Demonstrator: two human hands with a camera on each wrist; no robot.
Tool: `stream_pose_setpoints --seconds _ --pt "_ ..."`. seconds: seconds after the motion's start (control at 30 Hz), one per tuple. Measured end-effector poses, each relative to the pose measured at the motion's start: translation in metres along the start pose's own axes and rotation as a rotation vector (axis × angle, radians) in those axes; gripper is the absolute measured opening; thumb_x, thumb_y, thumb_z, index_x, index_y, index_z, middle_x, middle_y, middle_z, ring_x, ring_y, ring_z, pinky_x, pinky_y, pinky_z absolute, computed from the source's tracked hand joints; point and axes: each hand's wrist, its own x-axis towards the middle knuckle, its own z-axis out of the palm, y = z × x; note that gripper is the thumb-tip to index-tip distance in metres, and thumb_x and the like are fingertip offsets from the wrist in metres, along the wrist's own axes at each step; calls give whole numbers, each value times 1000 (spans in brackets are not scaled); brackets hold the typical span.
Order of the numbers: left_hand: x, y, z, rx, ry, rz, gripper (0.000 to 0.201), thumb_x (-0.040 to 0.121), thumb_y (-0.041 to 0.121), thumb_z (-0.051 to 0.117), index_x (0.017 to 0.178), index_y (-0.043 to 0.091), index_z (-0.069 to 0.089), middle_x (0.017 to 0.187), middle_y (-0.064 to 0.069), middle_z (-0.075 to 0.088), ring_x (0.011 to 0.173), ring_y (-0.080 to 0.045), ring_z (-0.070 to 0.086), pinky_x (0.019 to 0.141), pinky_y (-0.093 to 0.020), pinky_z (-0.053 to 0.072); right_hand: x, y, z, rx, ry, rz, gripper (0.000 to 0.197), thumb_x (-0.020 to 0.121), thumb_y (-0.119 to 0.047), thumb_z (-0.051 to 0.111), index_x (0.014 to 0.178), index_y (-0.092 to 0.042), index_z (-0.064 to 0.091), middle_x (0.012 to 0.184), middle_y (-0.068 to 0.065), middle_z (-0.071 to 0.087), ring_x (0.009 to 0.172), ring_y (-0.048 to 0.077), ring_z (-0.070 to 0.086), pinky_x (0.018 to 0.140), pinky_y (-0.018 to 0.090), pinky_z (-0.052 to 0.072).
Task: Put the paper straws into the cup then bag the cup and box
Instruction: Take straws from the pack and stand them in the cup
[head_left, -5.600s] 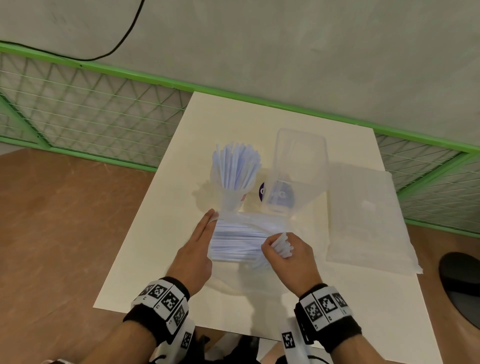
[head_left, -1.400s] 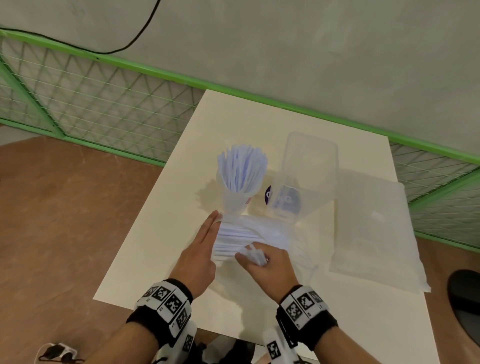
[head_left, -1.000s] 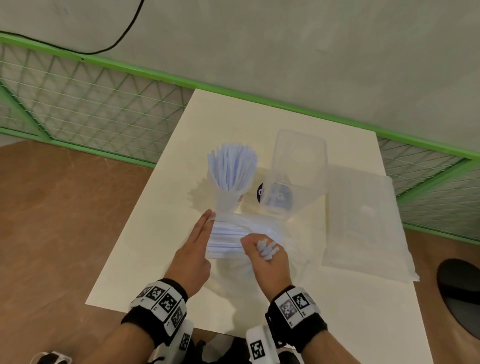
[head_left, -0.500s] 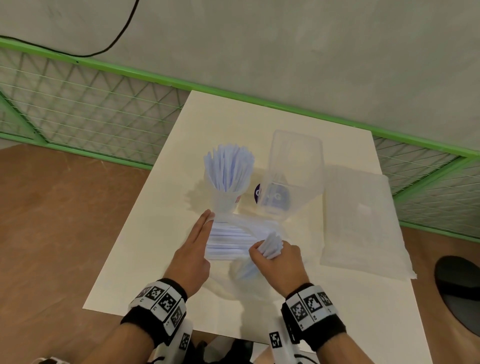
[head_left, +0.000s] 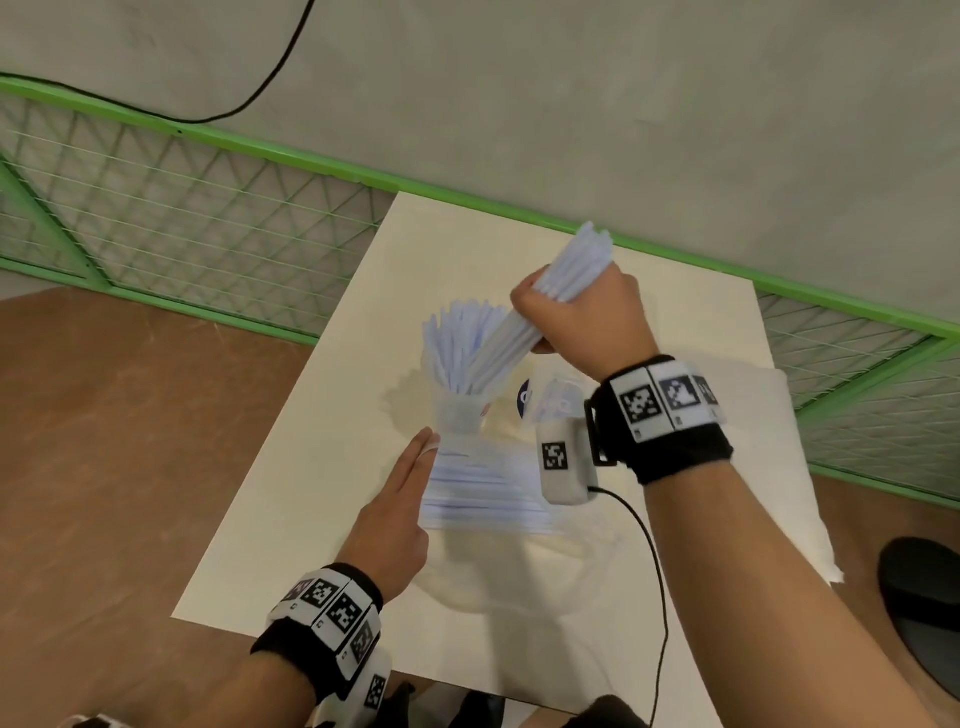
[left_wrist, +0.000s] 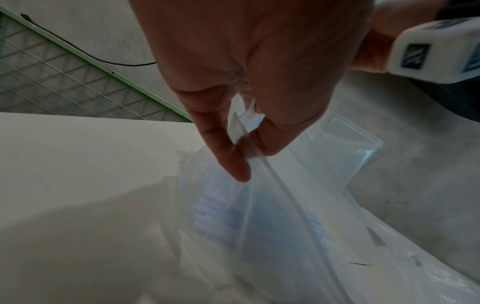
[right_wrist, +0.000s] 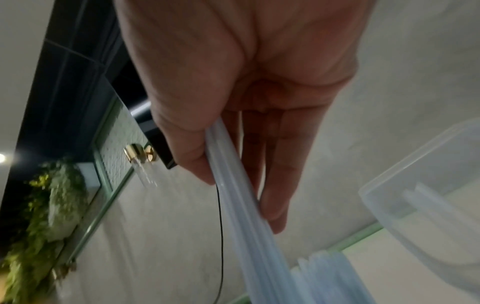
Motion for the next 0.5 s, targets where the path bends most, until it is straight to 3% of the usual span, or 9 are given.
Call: stream_pose_setpoints --seconds 0.1,0.2,0.3,0.4,0.5 --pt "0 2 -1 6 -6 -5 98 78 -13 45 155 36 11 154 40 -10 120 -9 54 76 -22 51 19 7 19 -93 -31 -14 32 75 -30 61 74 1 67 71 13 71 69 26 70 66 46 59" --pt "-1 3 -2 17 -10 -11 98 78 -14 44 155 36 10 153 41 -11 116 -8 56 73 -20 50 26 18 37 -155 -37 -3 35 74 -40 60 76 -7 71 74 9 71 70 23 68 67 41 58" --pt "-1 3 -1 26 -16 -16 99 78 -14 44 156 36 8 153 40 -12 115 -6 55 71 -18 49 24 32 52 -175 -65 -46 30 77 -37 73 95 -12 73 93 6 73 86 21 67 80 39 56" --pt "-1 3 -1 19 -17 -21 99 78 -15 44 156 35 9 154 39 -12 117 -7 55 72 -15 47 19 44 55 -183 -71 -74 69 66 -47 84 125 -20 60 130 2 58 119 21 53 104 39 42" --pt "-2 2 -2 15 -12 -20 99 77 -15 44 156 35 11 155 39 -10 115 -11 57 75 -23 52 14 50 48 -88 17 -102 93 62 -49 88 140 -22 44 143 0 43 132 19 40 110 36 34"
